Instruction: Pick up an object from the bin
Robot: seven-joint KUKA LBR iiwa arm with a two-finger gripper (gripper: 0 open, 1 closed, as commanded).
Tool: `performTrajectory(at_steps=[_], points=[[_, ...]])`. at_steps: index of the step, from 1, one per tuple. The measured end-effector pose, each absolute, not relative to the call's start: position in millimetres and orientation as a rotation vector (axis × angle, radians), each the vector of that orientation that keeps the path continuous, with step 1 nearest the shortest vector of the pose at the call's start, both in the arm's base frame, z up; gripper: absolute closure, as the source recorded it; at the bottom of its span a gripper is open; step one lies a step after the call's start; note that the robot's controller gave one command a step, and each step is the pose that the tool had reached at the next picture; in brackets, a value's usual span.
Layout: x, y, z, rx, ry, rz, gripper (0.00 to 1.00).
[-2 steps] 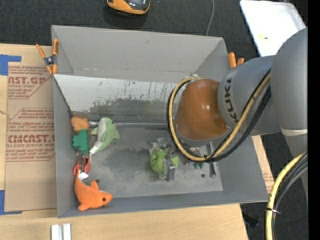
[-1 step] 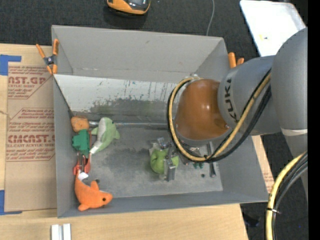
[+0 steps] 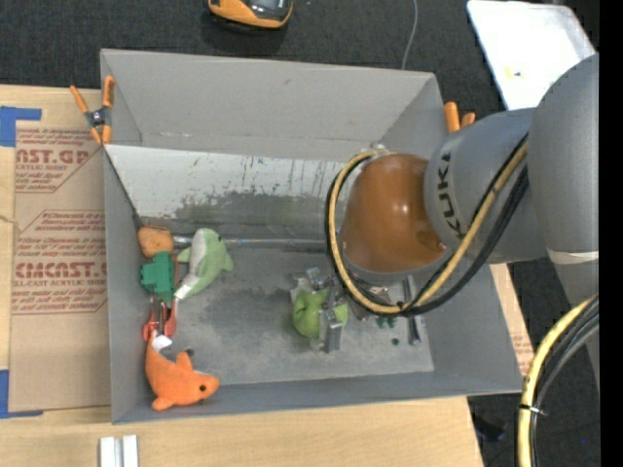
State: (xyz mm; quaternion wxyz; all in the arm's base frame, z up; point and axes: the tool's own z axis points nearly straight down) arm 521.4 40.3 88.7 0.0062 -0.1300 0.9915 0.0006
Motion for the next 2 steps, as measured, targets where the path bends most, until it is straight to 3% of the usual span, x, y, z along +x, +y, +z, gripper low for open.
performTrajectory(at_steps=[2], points=[[521.4,40.2,88.7,-0.407,3.103,0.002,1.0]])
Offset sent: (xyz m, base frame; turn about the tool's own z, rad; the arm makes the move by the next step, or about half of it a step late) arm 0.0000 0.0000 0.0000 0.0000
